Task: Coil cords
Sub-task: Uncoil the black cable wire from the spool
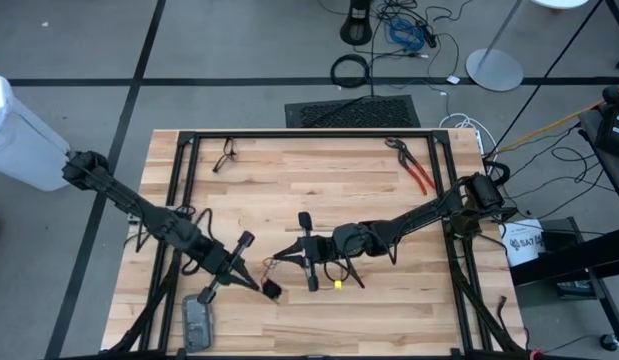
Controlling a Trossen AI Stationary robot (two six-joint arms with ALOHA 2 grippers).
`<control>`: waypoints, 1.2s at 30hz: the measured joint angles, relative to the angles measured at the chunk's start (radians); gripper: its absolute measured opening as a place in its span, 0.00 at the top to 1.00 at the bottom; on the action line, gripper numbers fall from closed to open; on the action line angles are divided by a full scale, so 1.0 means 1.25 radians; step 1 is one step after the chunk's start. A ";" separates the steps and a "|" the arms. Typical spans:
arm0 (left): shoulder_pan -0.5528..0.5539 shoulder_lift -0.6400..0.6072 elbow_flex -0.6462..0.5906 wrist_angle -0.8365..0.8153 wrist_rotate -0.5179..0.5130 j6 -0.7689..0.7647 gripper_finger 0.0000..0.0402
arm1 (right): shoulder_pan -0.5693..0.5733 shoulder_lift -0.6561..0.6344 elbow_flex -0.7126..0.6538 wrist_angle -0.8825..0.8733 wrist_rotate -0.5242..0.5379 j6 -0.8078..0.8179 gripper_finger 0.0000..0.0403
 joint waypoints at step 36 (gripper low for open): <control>0.001 0.034 0.000 -0.095 -0.194 0.007 1.00 | 0.119 -0.221 0.000 -0.416 0.004 0.017 1.00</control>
